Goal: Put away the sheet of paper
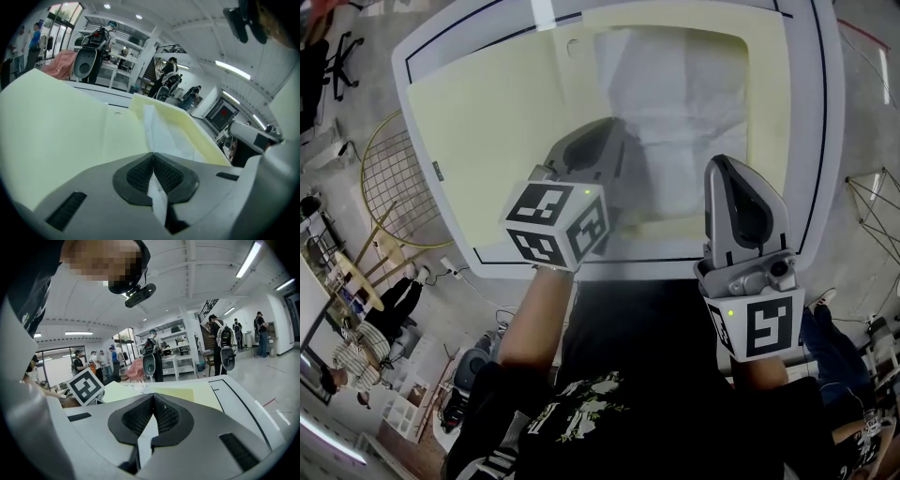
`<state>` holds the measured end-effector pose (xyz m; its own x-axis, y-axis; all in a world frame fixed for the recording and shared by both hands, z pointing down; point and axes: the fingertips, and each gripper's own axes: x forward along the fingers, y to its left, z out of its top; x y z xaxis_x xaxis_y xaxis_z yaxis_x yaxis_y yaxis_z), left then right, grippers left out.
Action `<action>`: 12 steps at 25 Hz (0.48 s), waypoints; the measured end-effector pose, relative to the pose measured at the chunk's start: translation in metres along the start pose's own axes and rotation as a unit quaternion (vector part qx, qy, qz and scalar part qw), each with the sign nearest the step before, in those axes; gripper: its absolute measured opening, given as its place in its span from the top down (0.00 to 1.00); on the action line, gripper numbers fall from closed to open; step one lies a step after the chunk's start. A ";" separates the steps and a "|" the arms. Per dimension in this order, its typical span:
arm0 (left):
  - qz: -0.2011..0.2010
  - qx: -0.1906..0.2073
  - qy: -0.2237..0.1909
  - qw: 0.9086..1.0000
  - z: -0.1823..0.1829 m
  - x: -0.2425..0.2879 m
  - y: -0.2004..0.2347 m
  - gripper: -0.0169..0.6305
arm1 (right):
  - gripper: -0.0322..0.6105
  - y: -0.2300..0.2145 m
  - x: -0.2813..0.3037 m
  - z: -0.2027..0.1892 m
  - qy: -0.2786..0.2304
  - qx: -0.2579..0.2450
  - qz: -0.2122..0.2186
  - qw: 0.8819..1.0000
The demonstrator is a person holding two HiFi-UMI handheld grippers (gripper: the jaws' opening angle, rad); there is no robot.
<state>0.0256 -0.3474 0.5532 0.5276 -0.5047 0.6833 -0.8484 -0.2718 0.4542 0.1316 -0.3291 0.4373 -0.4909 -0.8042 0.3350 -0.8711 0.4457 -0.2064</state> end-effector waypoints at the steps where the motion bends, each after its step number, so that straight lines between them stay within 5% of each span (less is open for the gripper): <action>1: -0.001 0.001 0.004 1.000 0.000 0.002 -0.001 0.97 | 0.95 0.000 0.000 -0.001 0.000 0.000 0.000 1.000; 6: 0.005 0.007 0.005 1.000 -0.001 0.007 0.001 0.97 | 0.95 0.003 0.001 -0.008 0.002 0.001 0.002 1.000; 8: 0.003 0.010 0.009 1.000 -0.002 0.009 -0.001 0.87 | 0.95 0.004 0.001 -0.007 0.001 0.001 0.002 1.000; 12: -0.003 0.016 0.014 1.000 -0.002 0.009 -0.004 0.84 | 0.95 0.004 0.002 -0.004 -0.002 0.000 0.002 1.000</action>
<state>0.0335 -0.3494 0.5585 0.5325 -0.4807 0.6967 -0.8464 -0.3008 0.4394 0.1269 -0.3271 0.4408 -0.4938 -0.8040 0.3313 -0.8694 0.4488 -0.2067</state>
